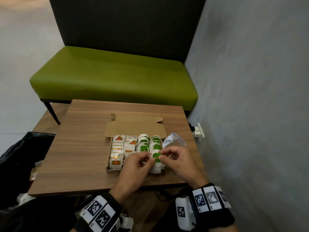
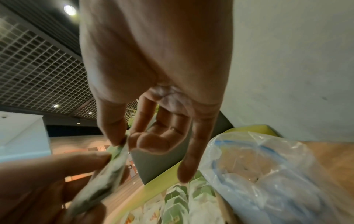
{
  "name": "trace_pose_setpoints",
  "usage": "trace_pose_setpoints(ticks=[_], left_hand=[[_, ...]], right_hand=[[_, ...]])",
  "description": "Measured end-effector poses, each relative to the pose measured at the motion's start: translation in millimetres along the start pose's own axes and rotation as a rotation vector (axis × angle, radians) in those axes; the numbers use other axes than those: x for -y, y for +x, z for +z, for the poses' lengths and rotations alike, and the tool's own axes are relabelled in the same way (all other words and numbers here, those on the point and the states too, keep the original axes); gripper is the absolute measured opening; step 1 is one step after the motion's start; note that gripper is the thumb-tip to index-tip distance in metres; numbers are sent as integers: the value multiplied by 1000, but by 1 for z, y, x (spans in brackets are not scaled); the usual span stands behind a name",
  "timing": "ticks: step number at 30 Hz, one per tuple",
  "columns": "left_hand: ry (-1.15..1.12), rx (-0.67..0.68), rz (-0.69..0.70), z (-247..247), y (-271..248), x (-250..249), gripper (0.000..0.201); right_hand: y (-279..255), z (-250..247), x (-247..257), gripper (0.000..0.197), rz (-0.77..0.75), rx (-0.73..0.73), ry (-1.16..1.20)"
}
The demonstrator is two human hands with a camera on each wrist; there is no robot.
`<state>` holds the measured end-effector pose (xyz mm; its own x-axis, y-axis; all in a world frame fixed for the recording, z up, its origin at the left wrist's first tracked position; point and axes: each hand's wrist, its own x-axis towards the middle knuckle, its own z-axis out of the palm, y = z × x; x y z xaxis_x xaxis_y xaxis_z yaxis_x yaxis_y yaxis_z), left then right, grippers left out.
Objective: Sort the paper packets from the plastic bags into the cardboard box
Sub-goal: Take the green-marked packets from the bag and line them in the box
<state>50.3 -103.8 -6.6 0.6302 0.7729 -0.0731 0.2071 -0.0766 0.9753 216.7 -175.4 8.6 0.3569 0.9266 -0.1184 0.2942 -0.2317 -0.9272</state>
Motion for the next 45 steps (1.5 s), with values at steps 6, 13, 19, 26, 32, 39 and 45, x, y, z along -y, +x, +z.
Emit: trace_pose_setpoints(ticks=[6,13,19,26,32,39,45], left_hand=[[28,-68,-199,-17,-2,17,14],[454,-22,-205,-26,-3,39,28],[509,19,-220,-25,-3,41,28],[545,23,-203,-25,-1,41,26],[529,37,-212,-26,-4,41,26],[474,-1,-161,-18,-4,27,20],[424,81,-96,-2,-1,16,19]], right_hand=[[18,14,-2,11,-30,-62,-154],[46,33,-16,14,114,3,-209],[58,48,-23,12,228,154,-480],[56,62,-26,20,74,-54,-766],[44,43,-20,21,-3,-279,-595],[49,-27,-42,51,316,-491,-822],[46,-38,-67,24,382,-459,-815]])
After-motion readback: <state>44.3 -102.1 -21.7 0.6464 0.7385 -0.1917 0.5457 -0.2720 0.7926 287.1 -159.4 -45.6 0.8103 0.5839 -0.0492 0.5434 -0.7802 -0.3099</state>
